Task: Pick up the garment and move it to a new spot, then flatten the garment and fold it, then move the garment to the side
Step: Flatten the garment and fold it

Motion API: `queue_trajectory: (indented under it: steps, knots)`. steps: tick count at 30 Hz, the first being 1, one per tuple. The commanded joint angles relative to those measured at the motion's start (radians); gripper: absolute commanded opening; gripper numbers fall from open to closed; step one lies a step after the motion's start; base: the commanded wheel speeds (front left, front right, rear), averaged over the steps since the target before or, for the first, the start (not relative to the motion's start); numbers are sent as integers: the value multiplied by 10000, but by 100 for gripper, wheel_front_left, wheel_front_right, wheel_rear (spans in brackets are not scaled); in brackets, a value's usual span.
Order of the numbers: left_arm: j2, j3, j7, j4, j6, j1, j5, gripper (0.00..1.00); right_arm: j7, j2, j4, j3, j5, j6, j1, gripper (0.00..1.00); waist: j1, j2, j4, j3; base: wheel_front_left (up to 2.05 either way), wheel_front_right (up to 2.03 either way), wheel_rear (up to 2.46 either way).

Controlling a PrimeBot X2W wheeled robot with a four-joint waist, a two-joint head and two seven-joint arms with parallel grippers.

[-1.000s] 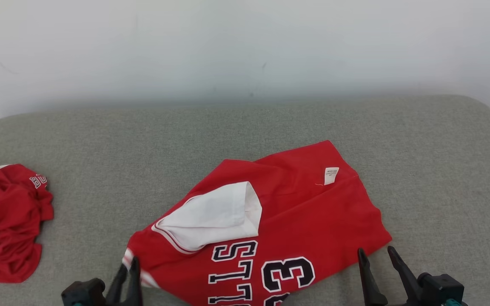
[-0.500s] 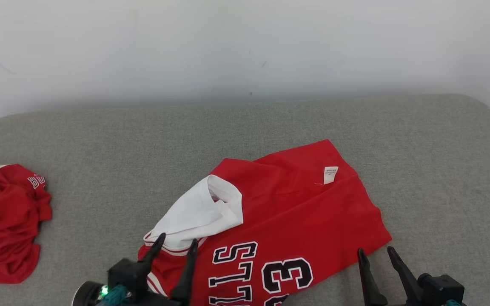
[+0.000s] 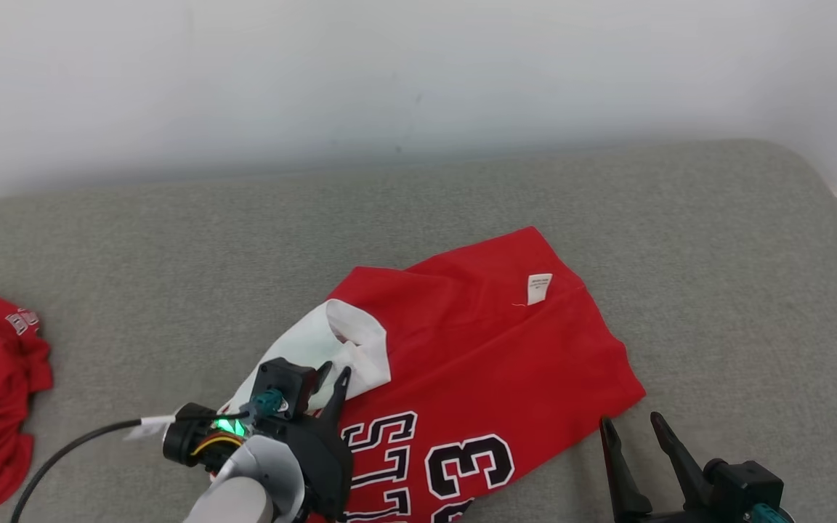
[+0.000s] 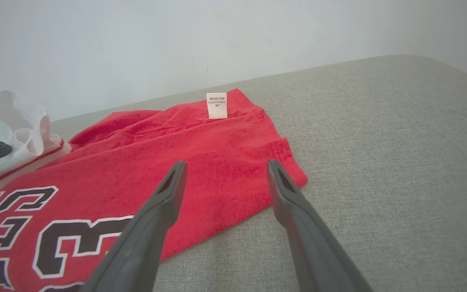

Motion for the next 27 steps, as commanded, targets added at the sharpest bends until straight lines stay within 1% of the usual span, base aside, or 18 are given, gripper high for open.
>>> queue_trajectory:
  steps: [1, 6, 8, 9, 10, 11, 13, 14, 16, 22, 24, 25, 26, 27]
  knots:
    - [-82, 127, -77, 280, 60, -260, -107, 32, -76, 1, 28, -43, 24, 31, -48, 100, 0, 0, -327, 160, 0, 0, 0]
    - [-22, 355, -262, 837, 150, -485, -206, 32, -138, 4, 89, -21, 37, 31, -145, 100, 0, 0, -594, 297, 0, 0, 0]
    - [1, 431, -284, 1072, 181, -613, -247, 45, -181, 3, 115, -27, 47, 31, -181, 100, 0, 0, -677, 351, 0, 0, 0]
    - [16, 465, -293, 1182, 211, -670, -261, 55, -185, 3, 133, -18, 46, 31, -203, 100, 0, 0, -704, 374, 0, 0, 0]
    - [28, 513, -333, 1278, 261, -714, -276, 65, -188, 4, 144, -24, 48, 31, -207, 100, 0, 0, -724, 391, 0, 0, 0]
    - [36, 544, -359, 1391, 283, -751, -286, 81, -197, 4, 150, -25, 49, 31, -207, 100, 0, 0, -739, 405, 0, 0, 0]
    - [39, 618, -415, 1559, 391, -831, -300, 94, -212, 3, 166, -37, 49, 31, -195, 100, 0, 0, -752, 419, 0, 0, 0]
    - [28, 631, -453, 1640, 409, -848, -304, 98, -221, 4, 173, -46, 50, 31, -193, 100, 0, 0, -752, 415, 0, 0, 0]
    - [-13, 585, -495, 1703, 318, -867, -336, 100, -234, 3, 180, -84, 52, 31, -167, 100, 0, 0, -731, 393, 0, 0, 0]
    - [91, 168, -569, 1329, -39, -816, -65, 100, -225, 3, 206, -154, 15, 31, -70, 100, 0, 0, -564, 253, 0, 0, 0]
    - [144, 68, -562, 1104, -77, -770, 12, 97, -230, 4, 223, -125, 26, 31, -42, 100, 0, 0, -519, 205, 0, 0, 0]
    - [174, 23, -510, 985, -76, -738, 46, 94, -227, 4, 227, -109, 31, 31, -35, 100, 0, 0, -503, 186, 0, 0, 0]
    - [202, -36, -422, 889, -87, -702, 57, 90, -224, 3, 231, -98, 38, 31, -30, 100, 0, 0, -487, 172, 0, 0, 0]
    - [227, -91, -317, 810, -66, -662, 63, 83, -217, 3, 229, -90, 45, 31, -33, 100, 0, 0, -473, 163, 0, 0, 0]
